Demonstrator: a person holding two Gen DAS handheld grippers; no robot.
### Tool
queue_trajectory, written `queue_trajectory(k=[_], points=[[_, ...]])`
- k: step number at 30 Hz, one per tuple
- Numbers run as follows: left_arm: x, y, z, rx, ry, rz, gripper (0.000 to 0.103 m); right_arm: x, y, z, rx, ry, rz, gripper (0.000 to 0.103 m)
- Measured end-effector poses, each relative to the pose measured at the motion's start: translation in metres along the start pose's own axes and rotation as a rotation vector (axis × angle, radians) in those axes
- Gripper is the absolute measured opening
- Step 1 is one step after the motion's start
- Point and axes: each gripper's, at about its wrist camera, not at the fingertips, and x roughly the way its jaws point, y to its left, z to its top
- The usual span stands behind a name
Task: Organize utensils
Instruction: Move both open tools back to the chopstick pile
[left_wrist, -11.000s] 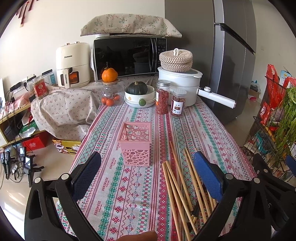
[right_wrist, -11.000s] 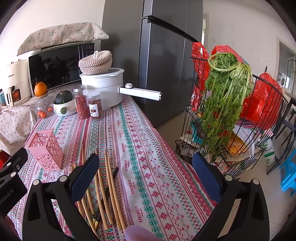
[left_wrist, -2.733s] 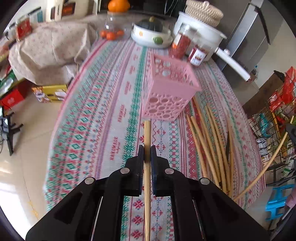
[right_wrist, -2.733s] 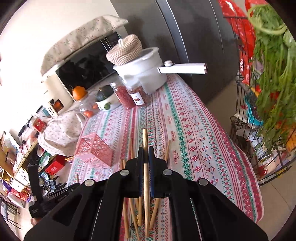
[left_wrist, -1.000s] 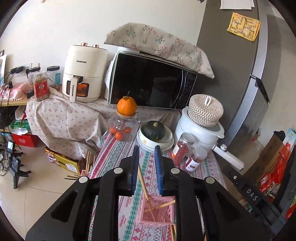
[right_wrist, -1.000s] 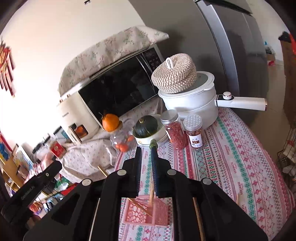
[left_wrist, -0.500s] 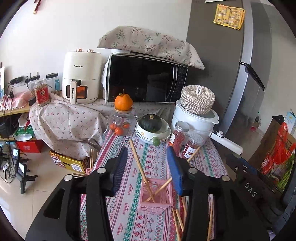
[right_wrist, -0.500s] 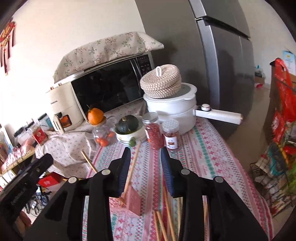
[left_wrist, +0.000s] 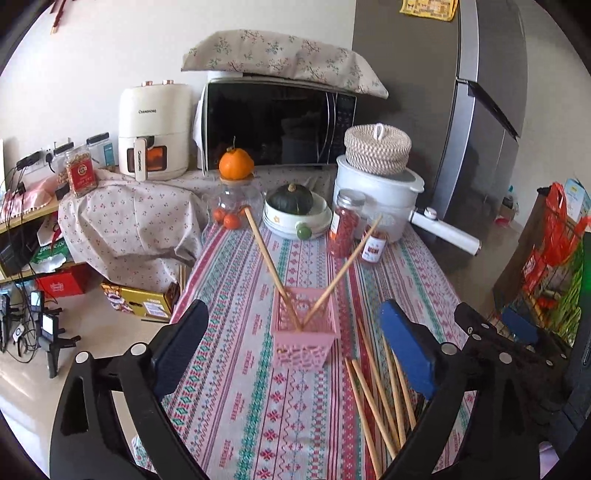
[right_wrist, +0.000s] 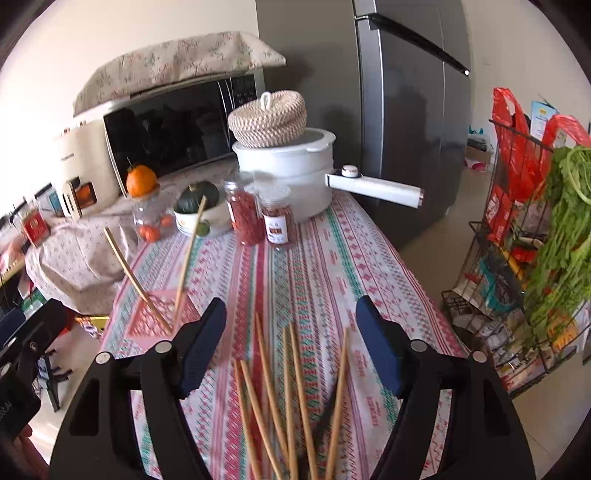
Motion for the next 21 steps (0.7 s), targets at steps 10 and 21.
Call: queue_trajectory(k=[10, 21], points=[[0.027, -0.016, -0.022, 0.015, 0.153, -0.048, 0.096, 0.004, -0.038, -0.027, -0.013, 0.085, -0.072, 0.095], [0.106, -0.029, -0.067, -0.079, 0.594, -0.063, 0.096, 0.013, -0.09, -0.054, 0.047, 0.329, 0.072, 0.096]])
